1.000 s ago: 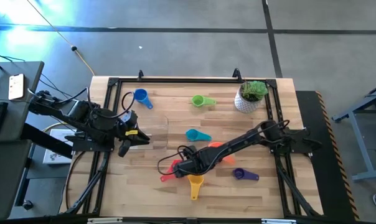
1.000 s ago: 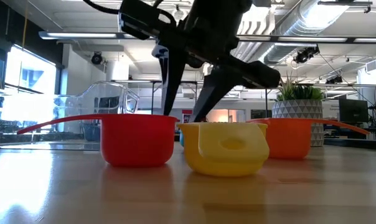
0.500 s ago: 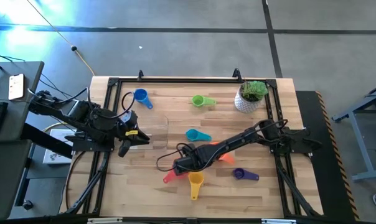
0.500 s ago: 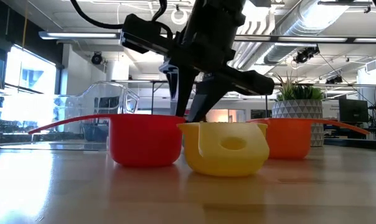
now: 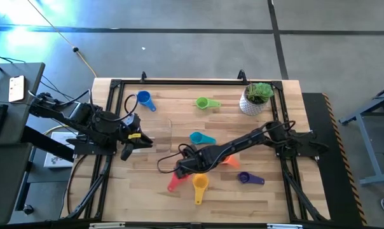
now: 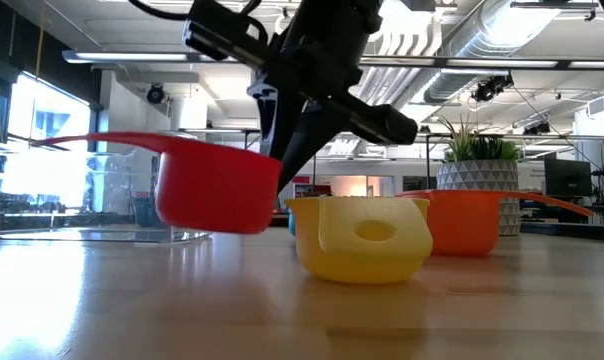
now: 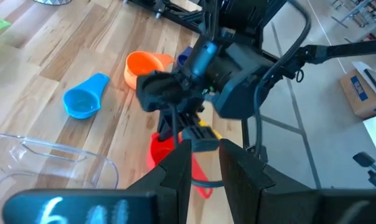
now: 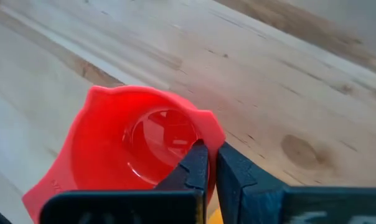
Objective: Nest measuring cups in basket
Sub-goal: Stack the red measuring cup into the orange measuring cup
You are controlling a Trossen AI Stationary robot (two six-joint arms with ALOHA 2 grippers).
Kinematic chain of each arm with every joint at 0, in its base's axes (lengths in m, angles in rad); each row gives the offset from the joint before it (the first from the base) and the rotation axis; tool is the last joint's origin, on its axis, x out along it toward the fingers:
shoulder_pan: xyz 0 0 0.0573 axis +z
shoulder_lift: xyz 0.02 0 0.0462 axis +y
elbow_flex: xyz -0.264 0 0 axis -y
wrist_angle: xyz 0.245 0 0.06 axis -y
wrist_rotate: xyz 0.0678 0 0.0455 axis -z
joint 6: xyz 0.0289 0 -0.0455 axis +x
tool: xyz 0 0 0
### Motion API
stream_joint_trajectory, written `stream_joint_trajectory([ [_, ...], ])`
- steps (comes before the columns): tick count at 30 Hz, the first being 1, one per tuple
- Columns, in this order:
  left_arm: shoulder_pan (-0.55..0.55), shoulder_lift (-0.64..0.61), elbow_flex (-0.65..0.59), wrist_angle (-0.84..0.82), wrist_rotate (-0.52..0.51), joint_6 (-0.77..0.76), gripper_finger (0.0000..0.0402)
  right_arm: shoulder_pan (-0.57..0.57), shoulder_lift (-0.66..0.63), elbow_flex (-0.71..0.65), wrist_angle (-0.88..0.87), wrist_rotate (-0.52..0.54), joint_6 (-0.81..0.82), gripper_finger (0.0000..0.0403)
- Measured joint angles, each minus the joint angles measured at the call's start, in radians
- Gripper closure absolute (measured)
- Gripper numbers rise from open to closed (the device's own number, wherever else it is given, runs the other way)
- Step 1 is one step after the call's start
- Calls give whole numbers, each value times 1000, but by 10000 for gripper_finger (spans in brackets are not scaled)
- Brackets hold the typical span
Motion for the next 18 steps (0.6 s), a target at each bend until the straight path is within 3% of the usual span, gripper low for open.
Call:
stream_joint_trajectory([
  [10, 0, 0, 0, -36, 1, 0, 328, -8, -81, 0, -48, -5, -266, 401],
  [18, 0, 0, 0, -32, 1, -3, 327, -44, -188, 0, -223, -3, -589, 402],
])
